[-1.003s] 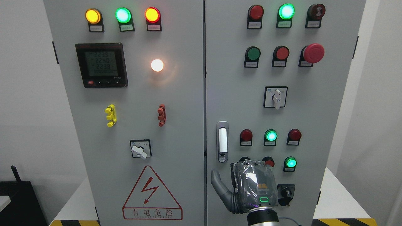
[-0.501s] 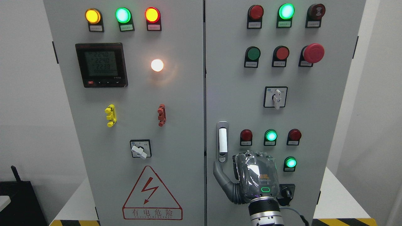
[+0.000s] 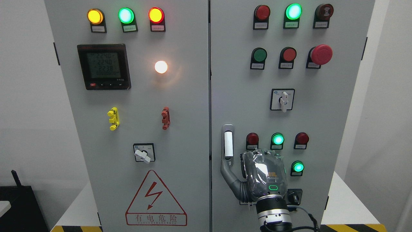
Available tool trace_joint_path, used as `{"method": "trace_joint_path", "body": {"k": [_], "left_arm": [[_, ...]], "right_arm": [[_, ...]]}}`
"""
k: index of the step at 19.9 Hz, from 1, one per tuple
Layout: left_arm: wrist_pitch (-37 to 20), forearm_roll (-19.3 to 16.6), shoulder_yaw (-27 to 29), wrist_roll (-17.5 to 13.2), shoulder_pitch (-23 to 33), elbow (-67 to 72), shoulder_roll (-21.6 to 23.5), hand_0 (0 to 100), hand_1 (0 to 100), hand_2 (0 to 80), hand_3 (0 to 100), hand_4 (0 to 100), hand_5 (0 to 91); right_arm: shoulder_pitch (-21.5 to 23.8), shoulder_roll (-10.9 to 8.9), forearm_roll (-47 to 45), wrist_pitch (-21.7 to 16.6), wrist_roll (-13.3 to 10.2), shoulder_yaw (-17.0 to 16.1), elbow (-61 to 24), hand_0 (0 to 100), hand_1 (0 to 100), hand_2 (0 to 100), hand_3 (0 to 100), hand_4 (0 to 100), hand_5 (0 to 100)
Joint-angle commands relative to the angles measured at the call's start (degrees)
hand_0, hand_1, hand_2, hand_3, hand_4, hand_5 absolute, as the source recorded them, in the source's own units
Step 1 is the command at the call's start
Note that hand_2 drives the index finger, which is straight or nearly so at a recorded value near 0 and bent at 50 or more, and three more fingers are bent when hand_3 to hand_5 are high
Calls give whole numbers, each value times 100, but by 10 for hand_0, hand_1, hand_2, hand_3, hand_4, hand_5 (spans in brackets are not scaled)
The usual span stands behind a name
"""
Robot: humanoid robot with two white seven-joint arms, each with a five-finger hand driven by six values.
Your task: Release door handle
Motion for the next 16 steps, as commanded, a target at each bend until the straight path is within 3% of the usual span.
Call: {"method": "trace_joint_path", "body": {"k": [1,16], "left_arm": [[4,0,97,1,-150,0,-3,120,389,0,0,0,0],[4,0,97,1,-141,0,-4,120,389,0,0,0,0]], "right_arm": [[-69,9,-8,1,27,-51,74,380,40,996,1000,890,983],[-140,9,-8,1,27,-51,135,385,59,998,1000,890,983]]}}
